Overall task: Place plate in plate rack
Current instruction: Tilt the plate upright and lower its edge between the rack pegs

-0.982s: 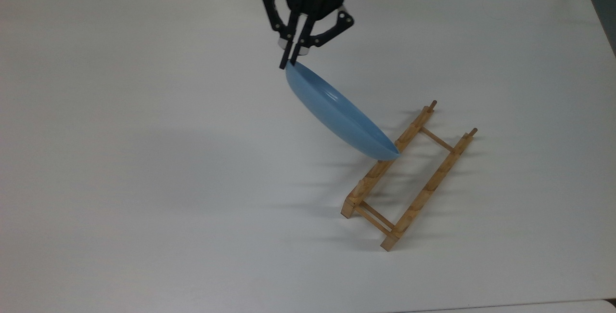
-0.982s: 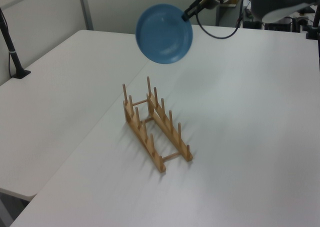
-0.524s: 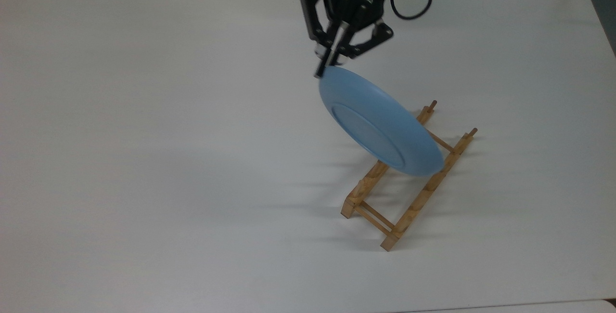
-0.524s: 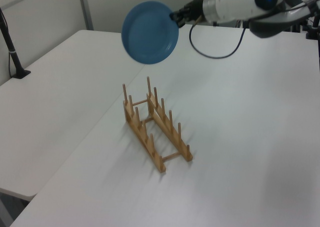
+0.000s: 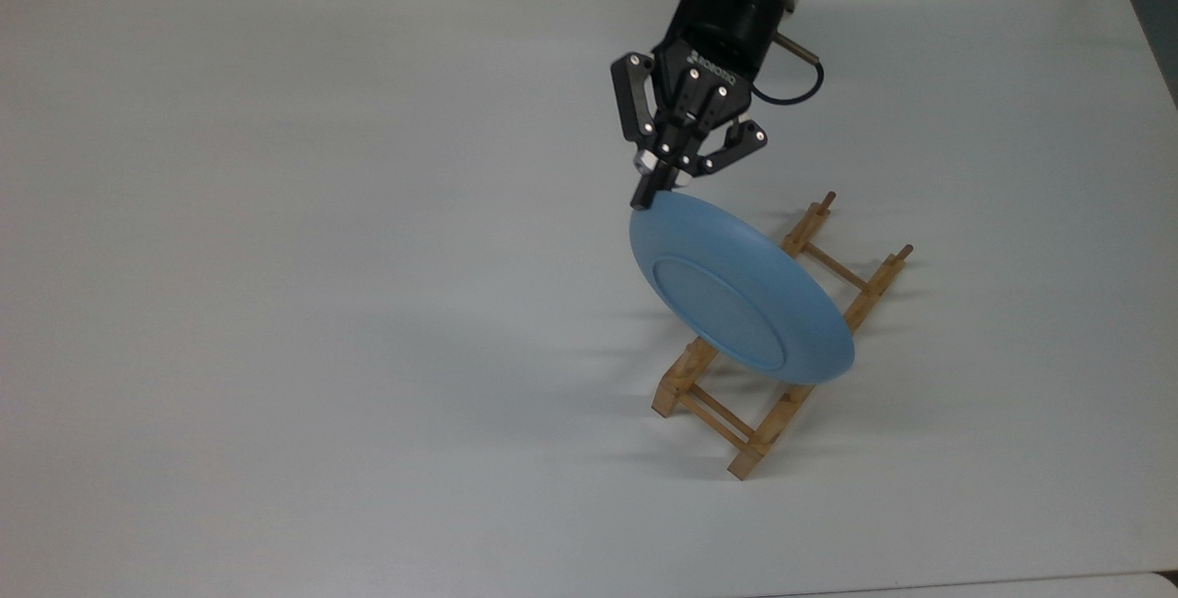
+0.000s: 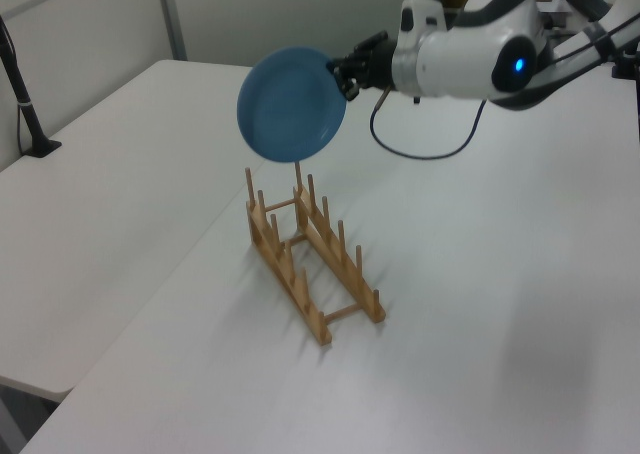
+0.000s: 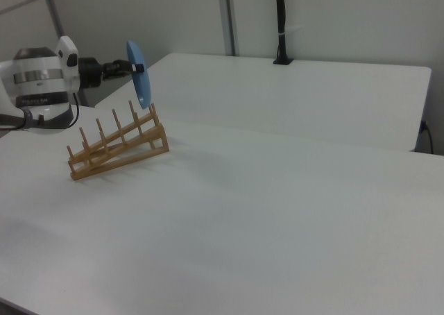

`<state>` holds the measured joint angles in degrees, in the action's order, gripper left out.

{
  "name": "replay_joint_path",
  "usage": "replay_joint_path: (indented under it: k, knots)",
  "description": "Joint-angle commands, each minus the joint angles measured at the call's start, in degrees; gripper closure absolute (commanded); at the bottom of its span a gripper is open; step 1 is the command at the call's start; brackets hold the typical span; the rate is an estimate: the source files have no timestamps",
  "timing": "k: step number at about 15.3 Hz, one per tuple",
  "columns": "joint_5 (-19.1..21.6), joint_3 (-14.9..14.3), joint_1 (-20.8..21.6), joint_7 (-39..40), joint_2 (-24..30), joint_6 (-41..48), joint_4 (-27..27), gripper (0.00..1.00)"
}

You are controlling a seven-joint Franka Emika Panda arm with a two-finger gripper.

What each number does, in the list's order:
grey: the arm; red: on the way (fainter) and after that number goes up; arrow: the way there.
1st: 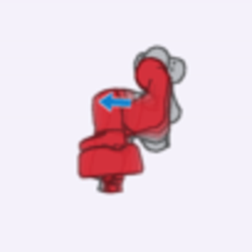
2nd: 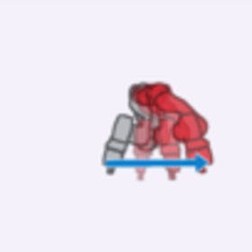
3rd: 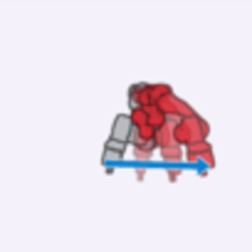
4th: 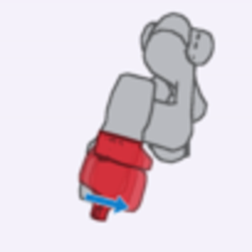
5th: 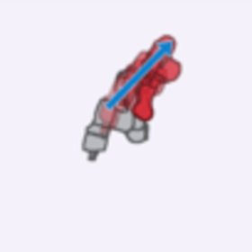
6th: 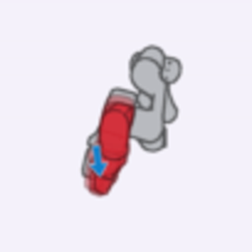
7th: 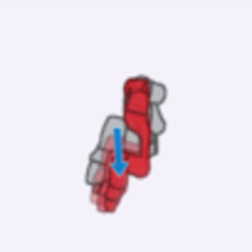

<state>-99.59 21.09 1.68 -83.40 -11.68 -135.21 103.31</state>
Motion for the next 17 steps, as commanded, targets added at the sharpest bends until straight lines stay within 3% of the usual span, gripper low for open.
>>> replay_joint_path:
  k: [1,14,15,16,17]
  knots:
    - [-2.3,-0.3,1.6,-1.9,-0.5,2.0,0.1,1.00]
    - [-4.8,-0.4,4.6,-3.0,-8.4,8.1,-1.1,0.98]
    - [-4.7,-0.3,4.6,-3.2,-8.5,8.1,-2.0,0.93]
    - [-4.6,-0.3,4.7,-3.4,-8.5,8.1,-2.1,0.64]
    - [-4.6,-0.3,4.7,-4.0,-8.5,8.1,-2.1,0.18]
